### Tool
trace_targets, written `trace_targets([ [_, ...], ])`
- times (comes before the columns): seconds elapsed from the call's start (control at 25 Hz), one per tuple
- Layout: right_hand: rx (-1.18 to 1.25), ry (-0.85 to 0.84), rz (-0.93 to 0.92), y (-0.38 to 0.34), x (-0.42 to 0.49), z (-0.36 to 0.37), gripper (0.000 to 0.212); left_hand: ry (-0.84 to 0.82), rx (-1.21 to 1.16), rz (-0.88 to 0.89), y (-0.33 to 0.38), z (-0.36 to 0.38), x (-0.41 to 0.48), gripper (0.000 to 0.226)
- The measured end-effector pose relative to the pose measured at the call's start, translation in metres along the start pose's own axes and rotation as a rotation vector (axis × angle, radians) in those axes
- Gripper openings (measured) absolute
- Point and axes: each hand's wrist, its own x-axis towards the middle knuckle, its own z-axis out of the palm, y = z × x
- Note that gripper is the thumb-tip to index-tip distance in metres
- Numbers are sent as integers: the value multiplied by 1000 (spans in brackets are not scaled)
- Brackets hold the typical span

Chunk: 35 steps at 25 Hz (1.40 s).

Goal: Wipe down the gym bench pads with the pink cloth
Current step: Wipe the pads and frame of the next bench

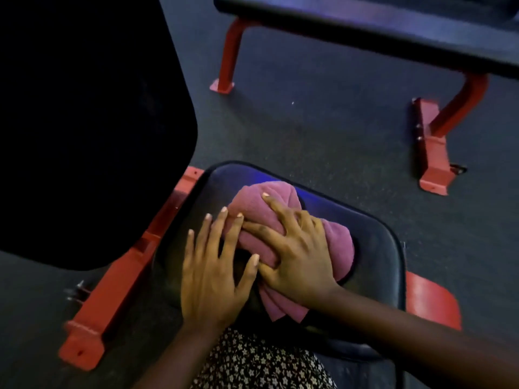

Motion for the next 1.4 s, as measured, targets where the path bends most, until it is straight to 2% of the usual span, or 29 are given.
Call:
trace_targets([
  [0.08,-5,-4,-12,3,-1,3,49,-10,11,6,-2,1,-3,63],
  [0.16,-5,-63,7,5,0,4,51,-92,19,-8,-1,-2,0,63],
  [0.24,-13,-156,62,3,3,-2,51,-239,38,-63,5,-13,7,64],
  [0.36,28,-401,169,-13,14,-35,44,-453,-42,-189,21,-45,10,67],
  [0.48,184,-657,265,-29,17,-77,42,-777,-59,-283,28,-88,3,58],
  [0.6,241,-752,299,-41,-16,-121,47,-986,-211,-295,37,-141,-14,54],
  [0.72,293,-809,430,-47,-61,-159,60,-1038,-286,-283,55,-187,-33,47],
  [0.84,305,-734,585,-52,-112,-206,65,-1002,-372,-299,84,-222,-58,42],
  [0.96,322,-617,708,-64,-177,-257,57,-1015,-430,-255,118,-240,-81,38],
  [1.08,335,-571,832,-68,-245,-299,51,-1061,-440,-178,153,-247,-91,37],
  [1.2,360,-481,1091,-71,-321,-336,56,-1213,-366,-17,191,-237,-107,42],
  [1.28,400,-380,1239,-73,-366,-356,52,-1312,-256,138,224,-222,-115,46],
  [1.4,454,-261,1420,-67,-431,-379,49,-1372,-206,280,293,-191,-120,49],
])
